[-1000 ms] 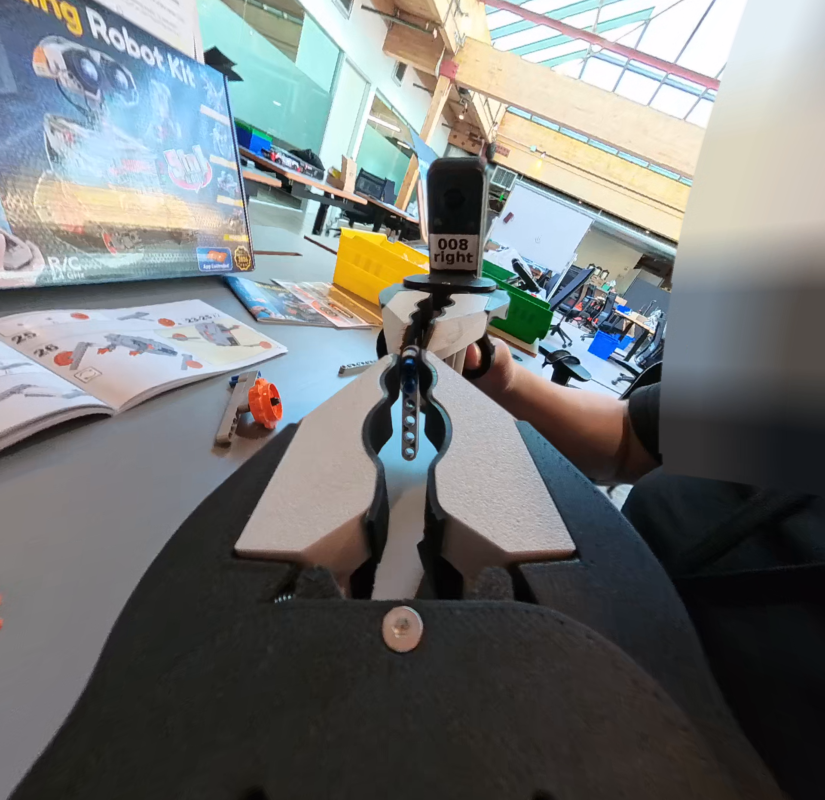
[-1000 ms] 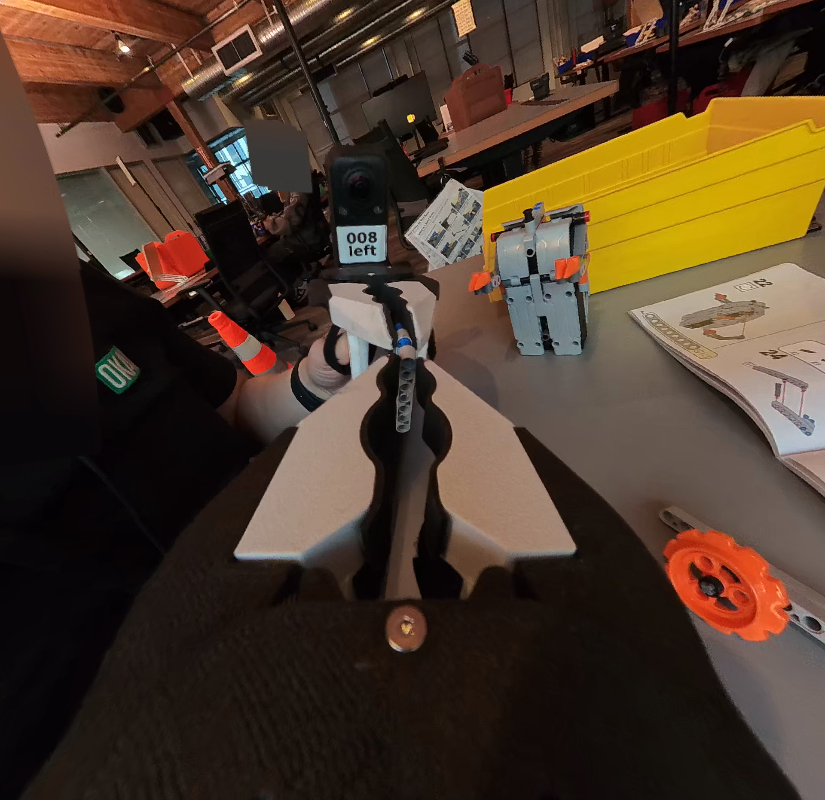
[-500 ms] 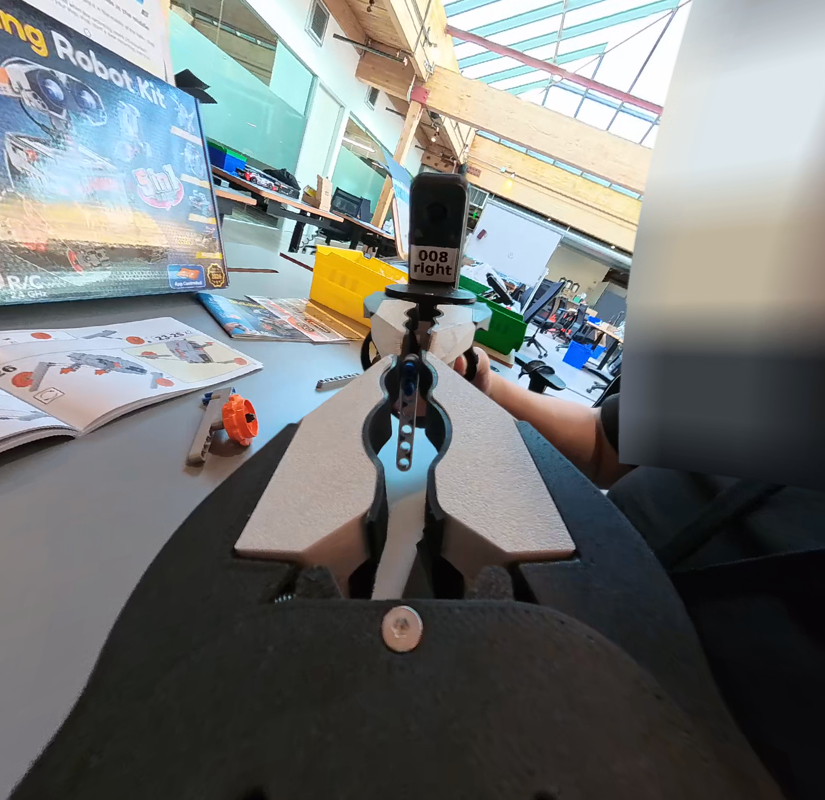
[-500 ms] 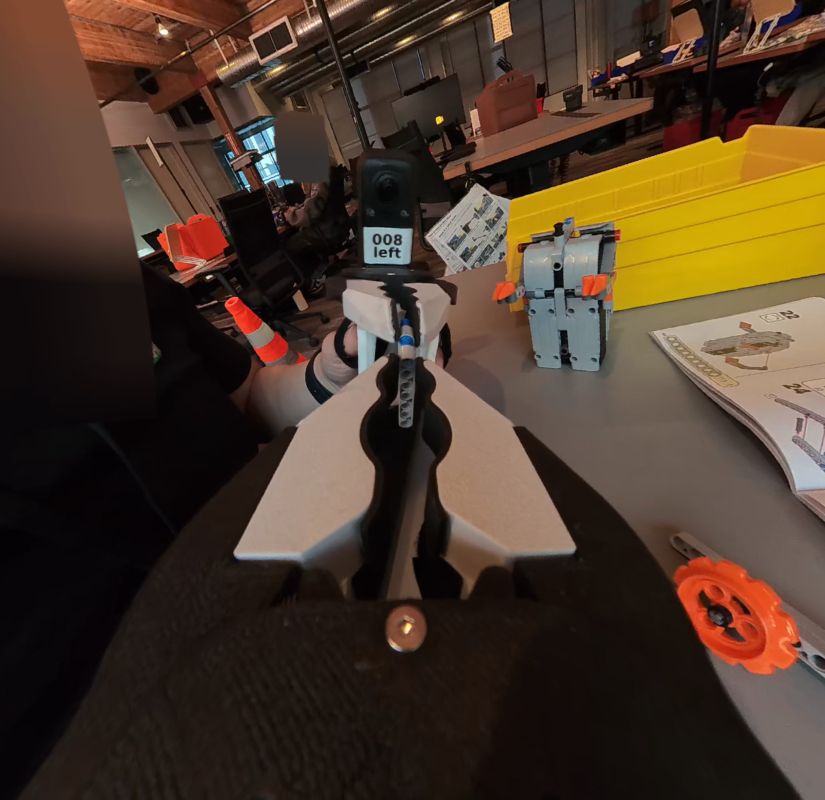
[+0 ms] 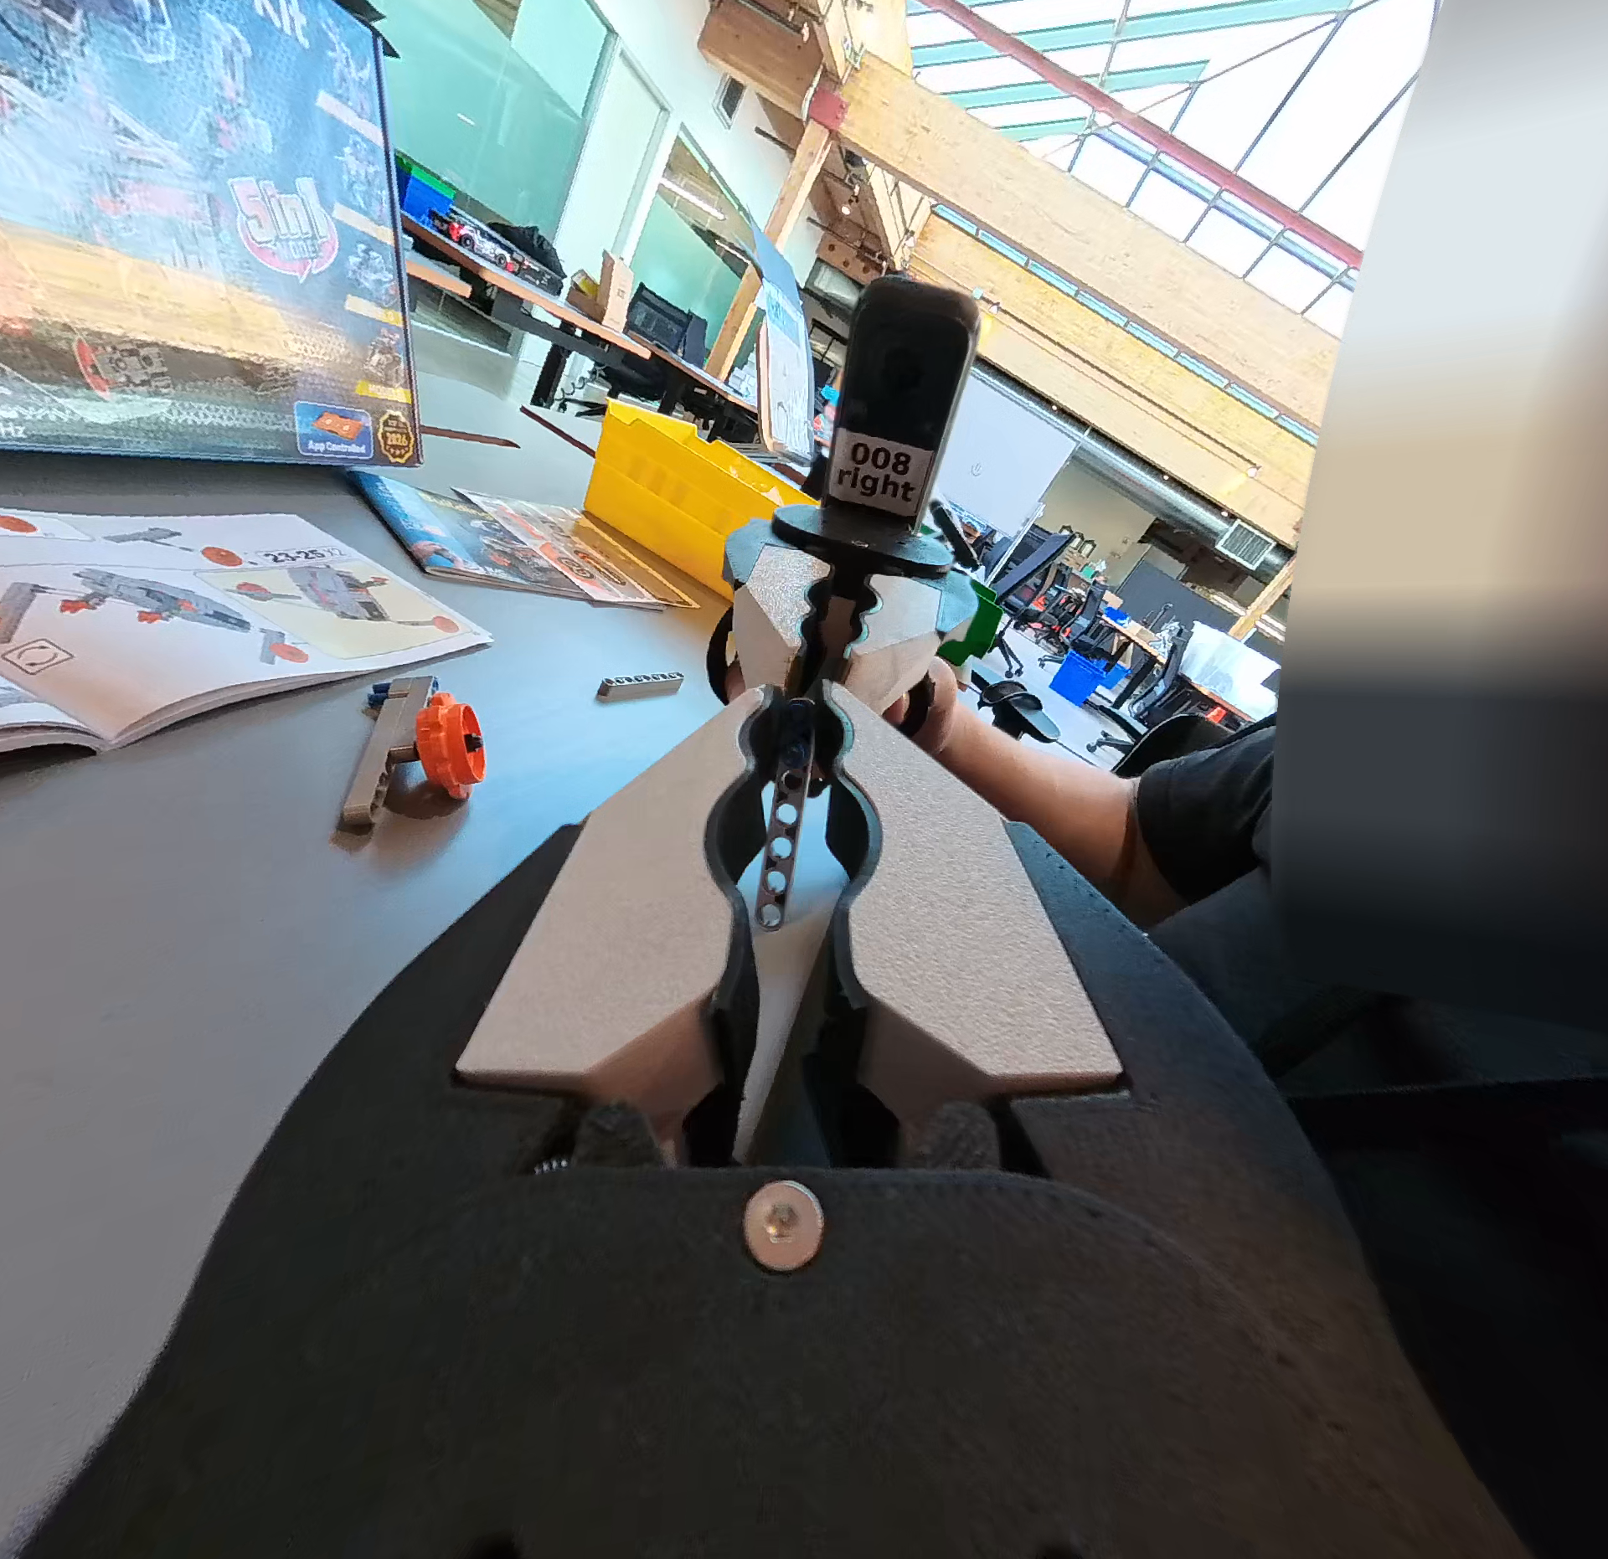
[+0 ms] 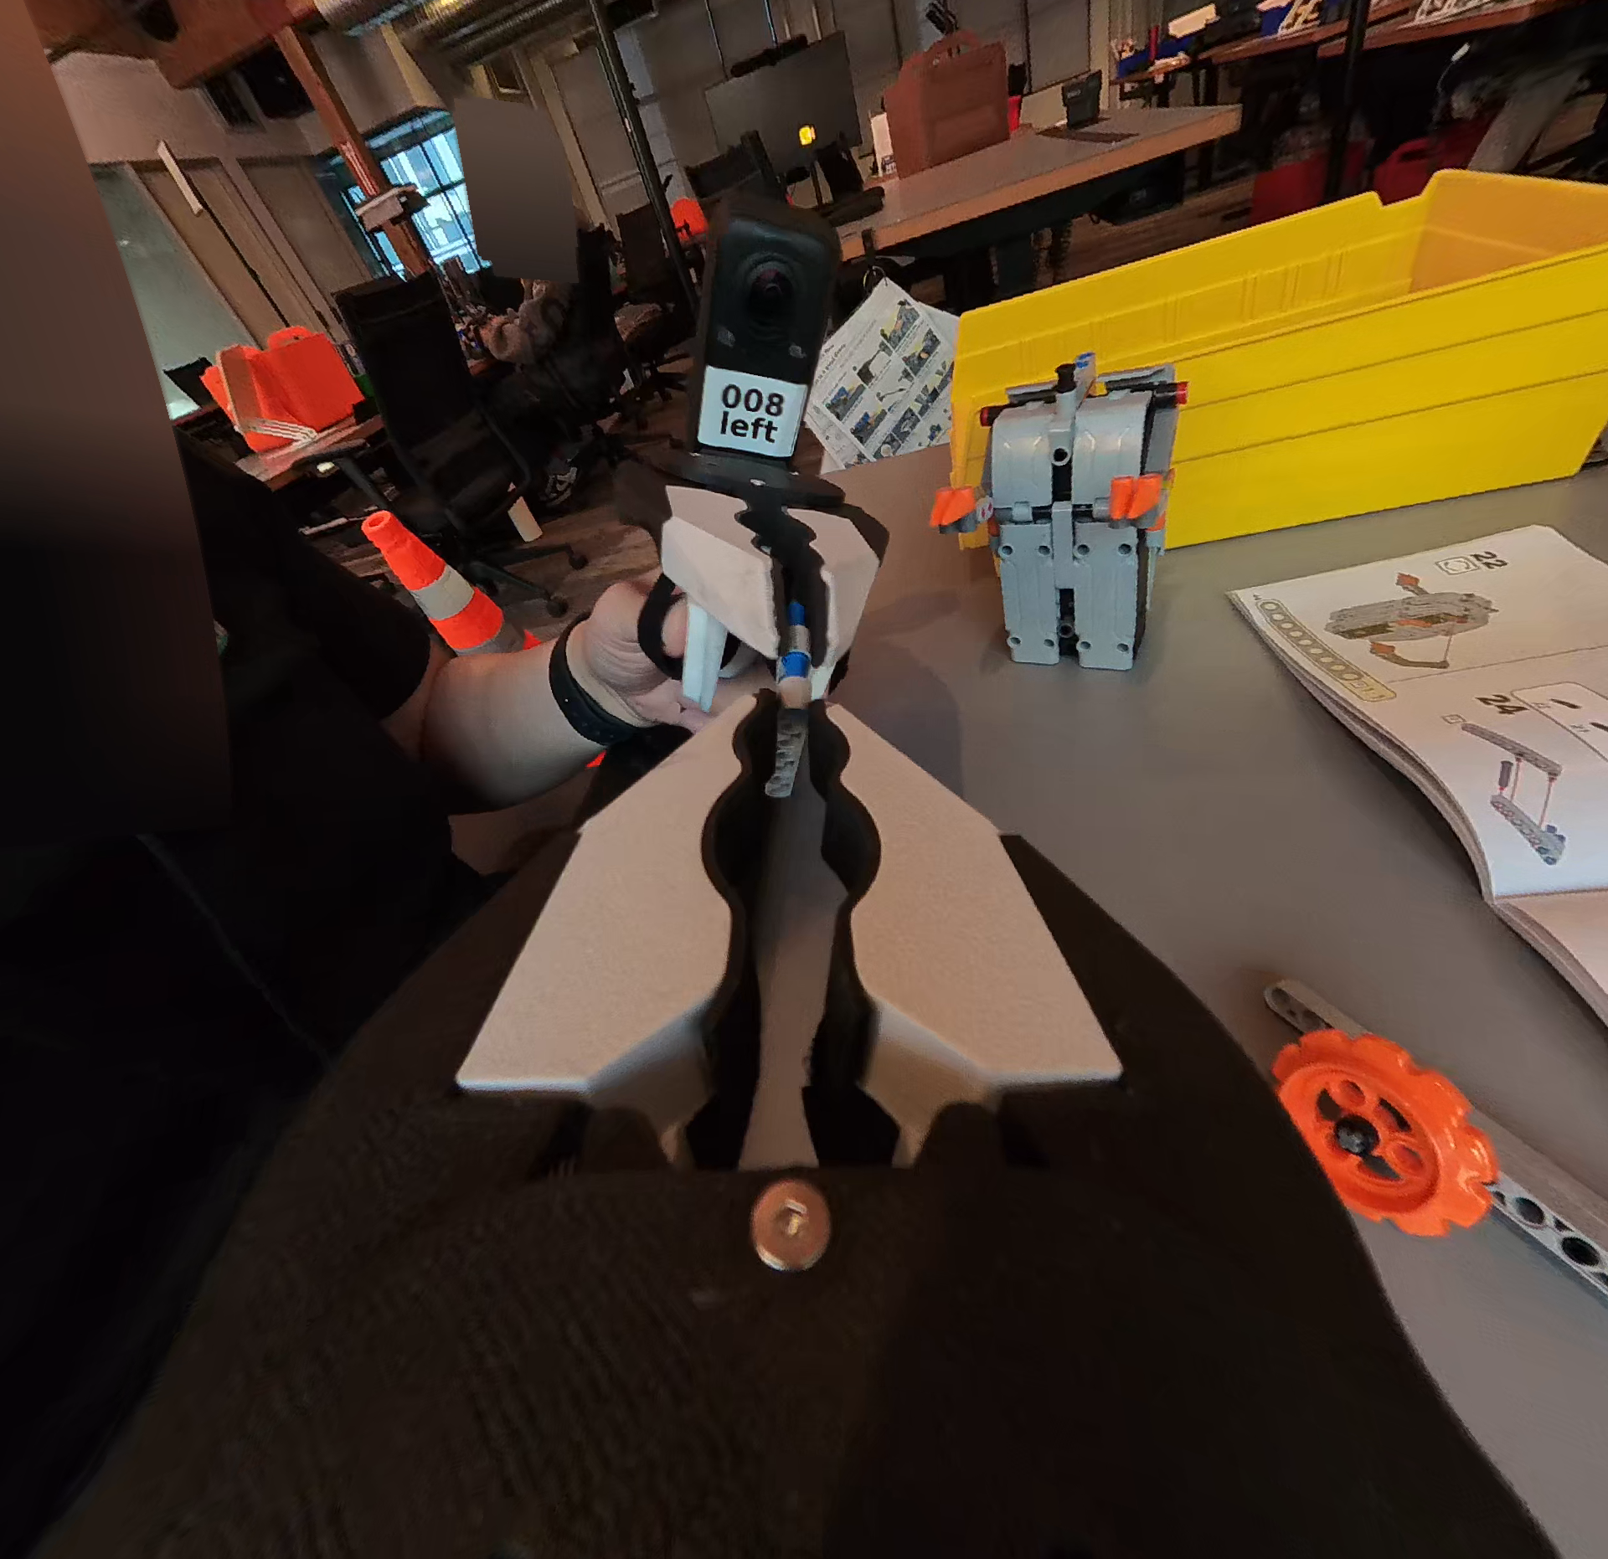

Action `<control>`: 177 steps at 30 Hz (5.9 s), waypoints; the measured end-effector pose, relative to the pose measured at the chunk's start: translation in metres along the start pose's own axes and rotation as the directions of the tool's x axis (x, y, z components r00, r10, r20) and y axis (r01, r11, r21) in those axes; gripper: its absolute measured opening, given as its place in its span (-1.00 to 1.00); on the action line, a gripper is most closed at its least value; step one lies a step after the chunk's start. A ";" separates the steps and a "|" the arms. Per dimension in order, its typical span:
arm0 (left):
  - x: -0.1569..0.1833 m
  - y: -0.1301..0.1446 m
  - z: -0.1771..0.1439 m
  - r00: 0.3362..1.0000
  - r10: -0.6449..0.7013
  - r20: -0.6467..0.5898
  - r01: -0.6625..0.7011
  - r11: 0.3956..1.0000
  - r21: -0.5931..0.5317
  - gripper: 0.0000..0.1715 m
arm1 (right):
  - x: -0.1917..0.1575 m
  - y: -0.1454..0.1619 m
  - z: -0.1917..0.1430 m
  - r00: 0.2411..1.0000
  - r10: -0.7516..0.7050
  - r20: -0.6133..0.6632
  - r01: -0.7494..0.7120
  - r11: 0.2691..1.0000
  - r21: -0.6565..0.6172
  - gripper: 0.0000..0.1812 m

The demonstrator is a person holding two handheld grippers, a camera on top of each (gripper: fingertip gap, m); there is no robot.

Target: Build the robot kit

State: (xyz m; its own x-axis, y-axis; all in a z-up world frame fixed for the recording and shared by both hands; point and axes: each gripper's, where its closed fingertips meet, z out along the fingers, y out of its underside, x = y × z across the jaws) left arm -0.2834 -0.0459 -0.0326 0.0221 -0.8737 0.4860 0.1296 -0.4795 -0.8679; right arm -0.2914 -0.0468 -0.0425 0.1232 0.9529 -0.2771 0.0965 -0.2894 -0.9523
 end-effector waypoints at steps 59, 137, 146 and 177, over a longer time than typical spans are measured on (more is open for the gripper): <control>0.049 0.102 -0.014 0.798 -0.602 -0.023 0.328 0.465 -0.822 -0.94 | -0.052 0.071 -0.014 0.736 -0.649 0.192 0.676 0.696 -0.242 -0.68; -0.058 0.059 -0.064 0.802 0.482 0.352 -0.204 0.775 -0.598 -0.93 | 0.116 0.045 0.066 0.933 -0.094 -0.347 -0.064 0.906 -0.418 -0.67; -0.064 0.059 -0.084 0.755 0.526 0.392 -0.204 0.756 -0.622 -0.93 | 0.150 0.068 0.096 0.890 -0.179 -0.420 -0.072 0.853 -0.516 -0.61; -0.002 0.025 0.059 0.996 -0.002 0.086 0.031 0.940 -0.339 -0.69 | 0.029 0.005 -0.056 0.554 -0.765 -0.328 0.651 0.644 -0.403 -0.86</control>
State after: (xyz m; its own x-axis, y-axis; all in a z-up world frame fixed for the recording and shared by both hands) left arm -0.2221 -0.0516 -0.0491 0.1066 -0.8622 0.4952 -0.2133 -0.5063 -0.8356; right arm -0.2323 -0.0260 -0.0478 0.3185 0.7196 0.6171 0.5404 0.3971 -0.7419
